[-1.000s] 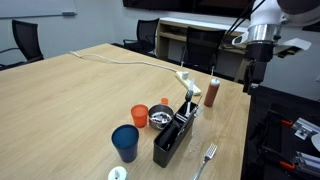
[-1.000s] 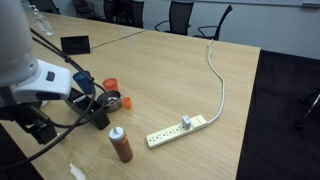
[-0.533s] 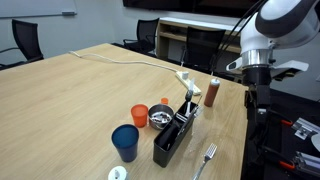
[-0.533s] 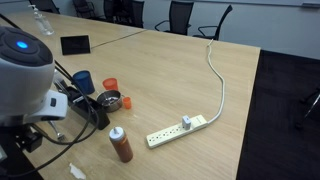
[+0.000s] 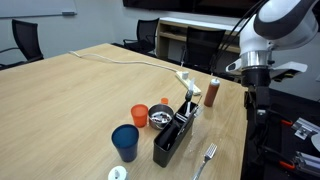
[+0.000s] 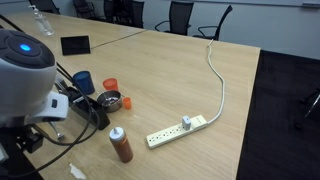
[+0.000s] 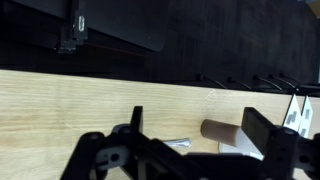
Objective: Take the fork and put it in the black cutlery holder
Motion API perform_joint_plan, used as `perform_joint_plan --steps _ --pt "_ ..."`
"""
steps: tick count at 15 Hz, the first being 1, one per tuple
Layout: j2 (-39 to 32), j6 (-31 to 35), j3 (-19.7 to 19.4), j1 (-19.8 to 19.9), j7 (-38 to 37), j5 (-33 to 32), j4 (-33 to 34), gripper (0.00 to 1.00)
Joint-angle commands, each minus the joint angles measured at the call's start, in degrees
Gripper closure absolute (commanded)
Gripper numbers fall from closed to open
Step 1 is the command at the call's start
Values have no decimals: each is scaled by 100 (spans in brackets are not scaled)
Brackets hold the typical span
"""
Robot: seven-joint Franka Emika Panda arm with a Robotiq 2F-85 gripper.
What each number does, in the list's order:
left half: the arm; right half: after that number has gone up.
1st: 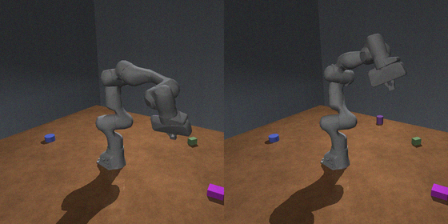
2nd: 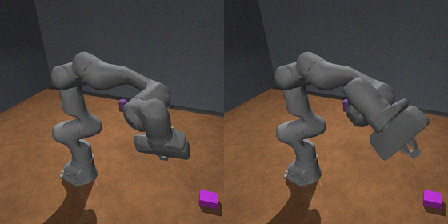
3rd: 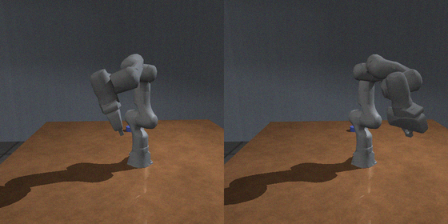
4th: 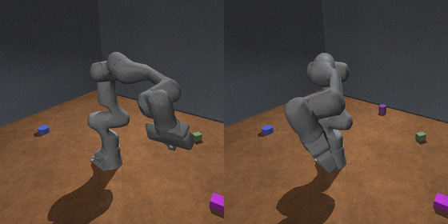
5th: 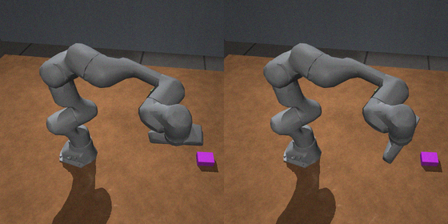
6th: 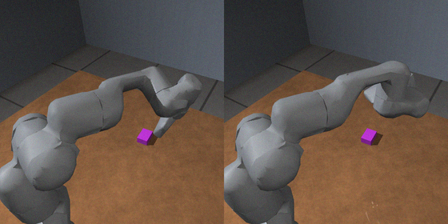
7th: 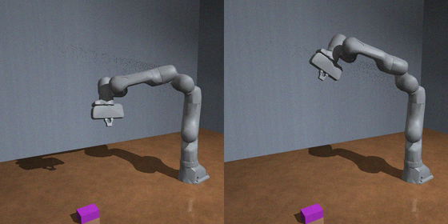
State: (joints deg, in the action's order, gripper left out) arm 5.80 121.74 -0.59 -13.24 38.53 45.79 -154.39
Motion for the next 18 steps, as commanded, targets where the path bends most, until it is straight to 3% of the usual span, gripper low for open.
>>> perform_joint_plan --steps 1,6,12,18 --pt "-103 105 226 228 70 90 17 0" --pt "-332 1051 326 288 269 606 -73 0" --pt "-771 1881 711 197 761 1871 -66 0" --pt "-1548 2070 910 249 1584 2957 65 0"
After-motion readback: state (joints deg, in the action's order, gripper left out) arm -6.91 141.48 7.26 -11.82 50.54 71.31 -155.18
